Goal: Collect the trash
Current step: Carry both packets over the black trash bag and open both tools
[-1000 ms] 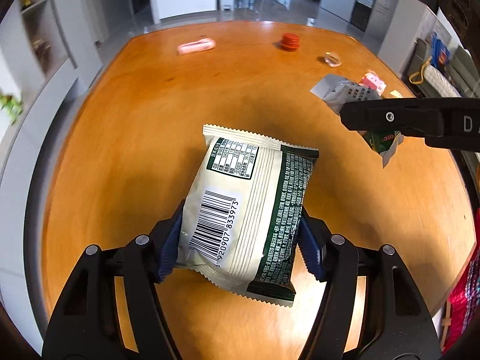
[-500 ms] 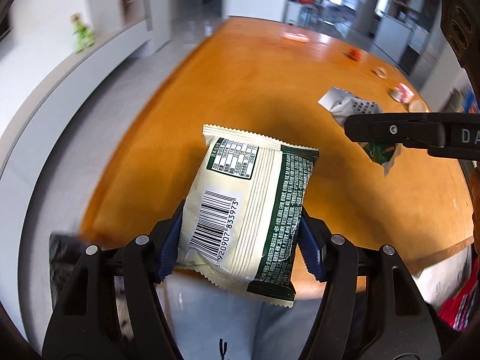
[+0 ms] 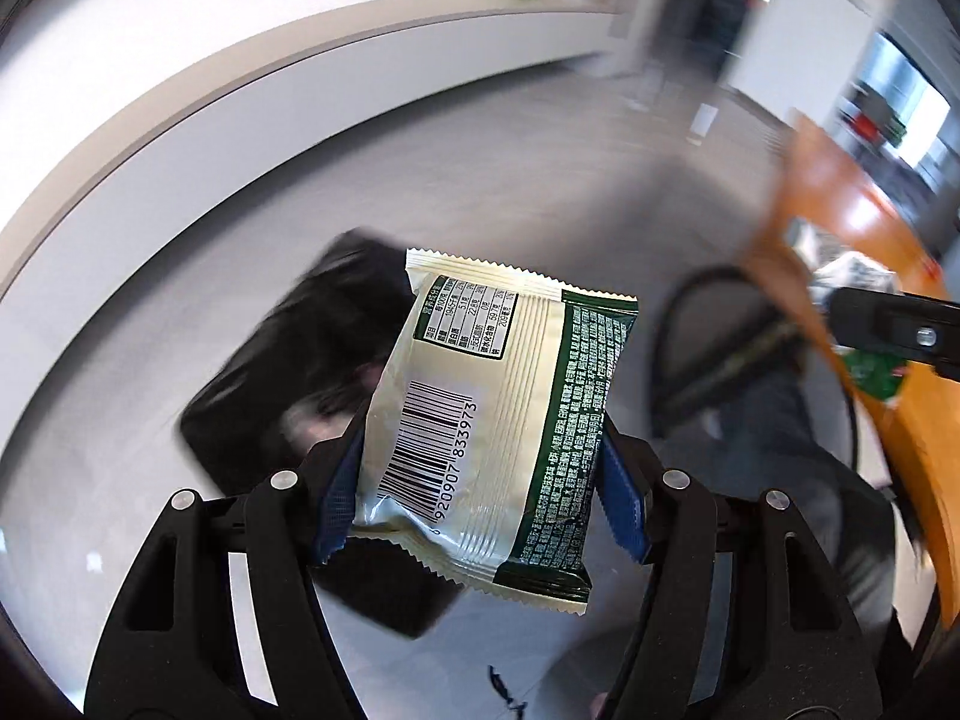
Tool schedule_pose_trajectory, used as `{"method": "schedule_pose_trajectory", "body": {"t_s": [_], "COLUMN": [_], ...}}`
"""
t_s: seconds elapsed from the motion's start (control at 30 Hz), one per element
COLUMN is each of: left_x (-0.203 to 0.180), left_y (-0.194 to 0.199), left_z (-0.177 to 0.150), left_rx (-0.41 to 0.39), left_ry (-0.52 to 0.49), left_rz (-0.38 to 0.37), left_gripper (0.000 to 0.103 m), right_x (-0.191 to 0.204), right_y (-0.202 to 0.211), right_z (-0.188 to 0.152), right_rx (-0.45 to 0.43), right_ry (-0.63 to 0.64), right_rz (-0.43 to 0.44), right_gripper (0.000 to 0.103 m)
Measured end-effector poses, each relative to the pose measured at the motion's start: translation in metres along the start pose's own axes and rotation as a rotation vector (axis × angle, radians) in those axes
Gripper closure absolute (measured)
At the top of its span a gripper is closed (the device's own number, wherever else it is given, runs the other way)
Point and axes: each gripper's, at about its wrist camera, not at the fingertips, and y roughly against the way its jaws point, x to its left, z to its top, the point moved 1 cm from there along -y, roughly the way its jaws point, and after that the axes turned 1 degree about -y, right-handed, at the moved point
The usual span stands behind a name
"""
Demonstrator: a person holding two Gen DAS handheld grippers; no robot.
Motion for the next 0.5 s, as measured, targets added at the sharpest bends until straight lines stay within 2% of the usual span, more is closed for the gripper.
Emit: {"method": "schedule_pose_trajectory", "body": {"t_s": [0.03, 0.1, 0.13, 0.2, 0.33, 0.5], "left_x": [0.014, 0.042, 0.052, 0.068, 0.079, 0.064], "left_y": [-0.001, -0.002, -0.002, 0.004, 0.012, 0.01], "left_z": [-0.002, -0.007, -0.007, -0.008, -0.008, -0.003], "left_rx": [0.006, 0.039, 0.048, 0.02, 0.006, -0.009], "left_ry": [0.035, 0.104, 0.131, 0.188, 0.238, 0.174], "left_rz": [0.018, 0.052, 0.083, 0.114, 0.063, 0.038], "left_gripper": [0.036, 0.013, 0.006, 0.006, 0.006, 0.006], "right_x": [0.012, 0.035, 0.043, 0.05, 0.059, 0.043], "right_y": [-0.008, -0.023, -0.027, -0.028, -0.024, -0.013], "right_z": [0.004, 0.012, 0.017, 0.018, 0.01, 0.005], "right_rx": [0.008, 0.018, 0.0, -0.01, -0.01, -0.032], "right_ry": [0.017, 0.036, 0.03, 0.033, 0.06, 0.038], "right_rz": [0.016, 0.022, 0.012, 0.023, 0.028, 0.021], "right_gripper": [0.052, 0.028, 0.026, 0.026, 0.026, 0.026]}}
